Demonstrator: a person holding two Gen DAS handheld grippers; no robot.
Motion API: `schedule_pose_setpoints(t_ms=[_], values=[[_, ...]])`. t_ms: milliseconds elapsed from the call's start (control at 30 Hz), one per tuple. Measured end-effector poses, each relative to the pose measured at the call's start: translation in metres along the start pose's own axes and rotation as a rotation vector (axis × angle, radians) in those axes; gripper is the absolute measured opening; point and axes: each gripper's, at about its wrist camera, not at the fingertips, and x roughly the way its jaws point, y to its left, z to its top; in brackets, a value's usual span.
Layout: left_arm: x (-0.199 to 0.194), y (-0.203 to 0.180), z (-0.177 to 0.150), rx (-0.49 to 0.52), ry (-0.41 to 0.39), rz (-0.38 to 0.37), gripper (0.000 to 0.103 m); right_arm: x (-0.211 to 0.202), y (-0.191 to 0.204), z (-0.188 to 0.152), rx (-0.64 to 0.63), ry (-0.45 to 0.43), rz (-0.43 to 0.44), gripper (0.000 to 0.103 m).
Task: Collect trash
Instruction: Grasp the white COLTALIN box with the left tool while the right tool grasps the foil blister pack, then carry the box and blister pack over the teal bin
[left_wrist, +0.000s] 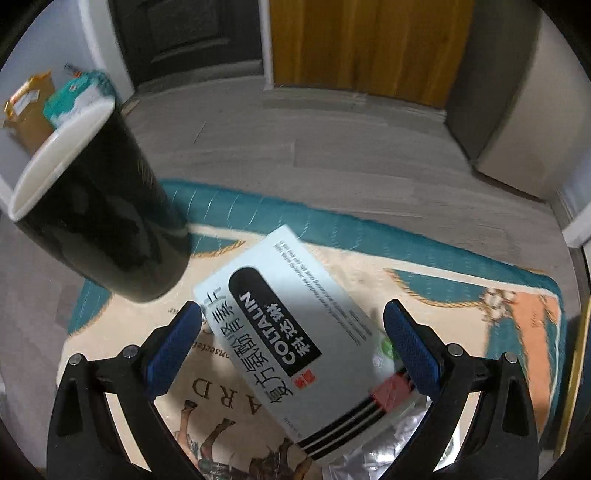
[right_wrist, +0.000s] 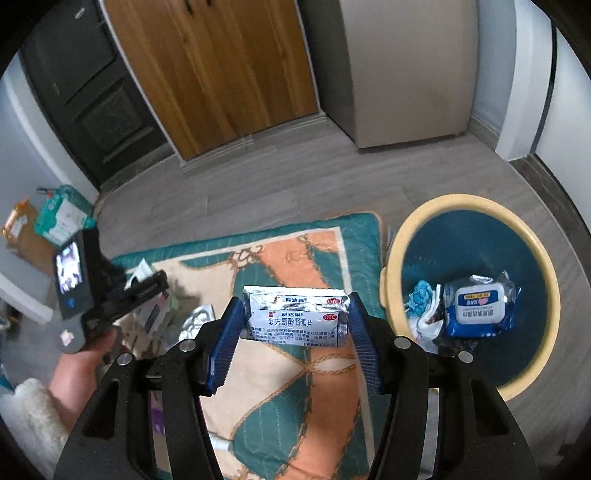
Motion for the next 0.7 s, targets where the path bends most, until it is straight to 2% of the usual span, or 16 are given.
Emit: schedule_pose_setpoints(t_ms=[100,200,233,267,400,567,700], values=[[0.013,0.009,0.0,-0.044,0.051,0.018,0.097,-0.001,-0.004,0.003,0.009,-0.008,0.005,0.059],[0.016,0.015,-0.004,-0.047,0.078,-0.005,0.096,-0.002,-0.007,0.005,0.013,-0.016,0.01,0.059],[0.015,0.015,-0.004,-0.037,0.075,-0.005,0.088,-0.003,-0.008,0.006,0.013,-0.022,0.01,0.059],[0.012,0.015,-0.005,-0.029,0.071,-0.005,0.085,-0.004,-0.009,0.007,0.012,-0.028,0.009,0.059],[0.002,0.014,-0.01,-0.022,0.077,-0.025,0.081,-0.009,-0.01,0.01,0.014,-0.048,0.011,0.059],[-0.016,0.009,-0.012,-0.013,0.039,-0.038,0.08,-0.012,-0.014,0.011,0.017,-0.058,0.001,0.059],[-0.04,-0.012,-0.014,0.069,-0.025,-0.057,0.08,-0.015,-0.021,0.014,0.036,-0.066,-0.007,0.059]])
